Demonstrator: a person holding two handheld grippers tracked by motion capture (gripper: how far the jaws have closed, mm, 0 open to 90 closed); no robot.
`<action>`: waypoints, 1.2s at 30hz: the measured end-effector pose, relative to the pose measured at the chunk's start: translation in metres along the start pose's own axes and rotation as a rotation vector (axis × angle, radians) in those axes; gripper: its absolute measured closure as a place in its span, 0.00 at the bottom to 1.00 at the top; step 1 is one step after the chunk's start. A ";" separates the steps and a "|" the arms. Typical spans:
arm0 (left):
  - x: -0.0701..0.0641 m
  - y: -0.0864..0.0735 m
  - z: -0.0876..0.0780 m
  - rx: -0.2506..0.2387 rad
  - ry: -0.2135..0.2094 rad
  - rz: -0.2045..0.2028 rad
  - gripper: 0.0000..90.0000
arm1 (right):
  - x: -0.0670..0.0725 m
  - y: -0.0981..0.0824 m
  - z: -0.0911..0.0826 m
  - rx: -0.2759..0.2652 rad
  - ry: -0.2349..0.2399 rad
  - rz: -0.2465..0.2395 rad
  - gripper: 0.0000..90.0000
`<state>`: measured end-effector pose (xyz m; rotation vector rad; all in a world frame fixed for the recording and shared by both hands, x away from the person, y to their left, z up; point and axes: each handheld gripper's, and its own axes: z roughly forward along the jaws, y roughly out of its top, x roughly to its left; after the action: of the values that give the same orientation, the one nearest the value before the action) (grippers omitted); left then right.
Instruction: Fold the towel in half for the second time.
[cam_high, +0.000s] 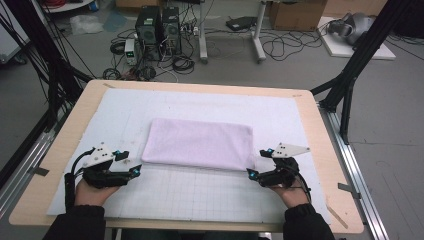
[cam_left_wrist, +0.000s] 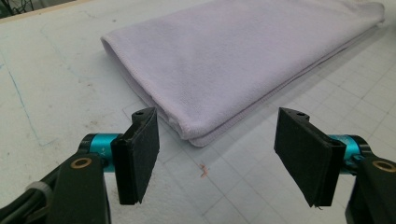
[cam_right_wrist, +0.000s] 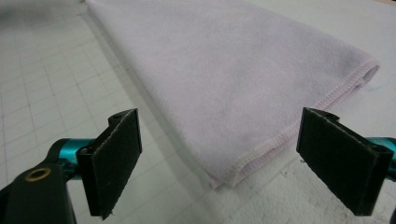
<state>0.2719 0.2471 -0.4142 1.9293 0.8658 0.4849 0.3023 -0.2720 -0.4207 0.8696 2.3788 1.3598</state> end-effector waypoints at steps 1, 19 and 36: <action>-0.001 0.000 -0.001 -0.003 0.002 0.002 0.35 | 0.001 -0.001 -0.001 -0.001 0.001 0.003 0.14; -0.010 -0.012 -0.026 -0.023 0.000 -0.002 0.33 | 0.011 -0.016 -0.031 -0.028 -0.029 -0.008 0.14; -0.012 -0.024 -0.041 -0.007 0.032 -0.016 0.32 | 0.012 -0.037 -0.058 -0.041 -0.065 0.028 0.13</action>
<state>0.2288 0.2699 -0.4153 1.9113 0.8981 0.5104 0.2500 -0.3186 -0.4205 0.9248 2.2902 1.3650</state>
